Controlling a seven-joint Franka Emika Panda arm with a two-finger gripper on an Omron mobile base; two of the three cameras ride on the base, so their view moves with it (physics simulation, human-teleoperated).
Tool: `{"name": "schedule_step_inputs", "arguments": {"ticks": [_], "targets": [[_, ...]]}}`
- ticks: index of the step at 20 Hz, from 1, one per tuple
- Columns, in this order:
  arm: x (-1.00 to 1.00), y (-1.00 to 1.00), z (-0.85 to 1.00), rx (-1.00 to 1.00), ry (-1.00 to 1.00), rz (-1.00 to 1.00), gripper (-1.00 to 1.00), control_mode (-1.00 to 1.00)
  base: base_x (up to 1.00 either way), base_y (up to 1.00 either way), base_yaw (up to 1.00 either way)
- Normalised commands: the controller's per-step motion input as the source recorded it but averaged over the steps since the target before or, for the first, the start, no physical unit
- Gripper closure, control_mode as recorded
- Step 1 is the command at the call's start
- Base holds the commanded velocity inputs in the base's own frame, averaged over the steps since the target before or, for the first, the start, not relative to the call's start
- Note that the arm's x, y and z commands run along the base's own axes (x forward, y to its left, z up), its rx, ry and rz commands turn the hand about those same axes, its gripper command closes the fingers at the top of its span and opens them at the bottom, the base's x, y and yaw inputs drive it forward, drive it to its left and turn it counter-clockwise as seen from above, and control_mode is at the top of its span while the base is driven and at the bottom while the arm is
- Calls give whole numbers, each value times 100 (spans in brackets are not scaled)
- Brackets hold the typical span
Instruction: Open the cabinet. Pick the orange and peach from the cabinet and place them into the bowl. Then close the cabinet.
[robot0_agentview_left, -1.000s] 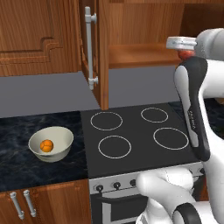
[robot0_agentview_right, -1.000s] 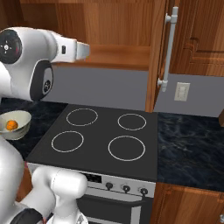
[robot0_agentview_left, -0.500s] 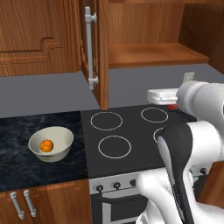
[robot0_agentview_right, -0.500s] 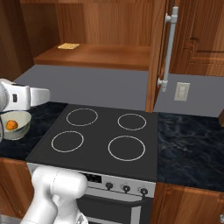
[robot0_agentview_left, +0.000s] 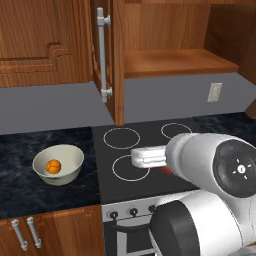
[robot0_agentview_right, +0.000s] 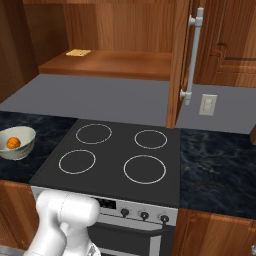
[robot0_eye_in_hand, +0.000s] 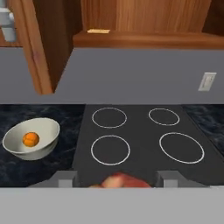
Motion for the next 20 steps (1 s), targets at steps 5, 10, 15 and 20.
{"name": "schedule_step_inputs", "arguments": {"ticks": [5,10,15,20], "targets": [[-4,100,-9,0,25,0,100,-100,0,0,0],[48,100,-9,0,20,0,100,-100,0,0,0],[80,97,-28,0,16,0,100,-100,0,0,0],[83,67,-36,-2,9,0,100,-100,0,0,0]]}}
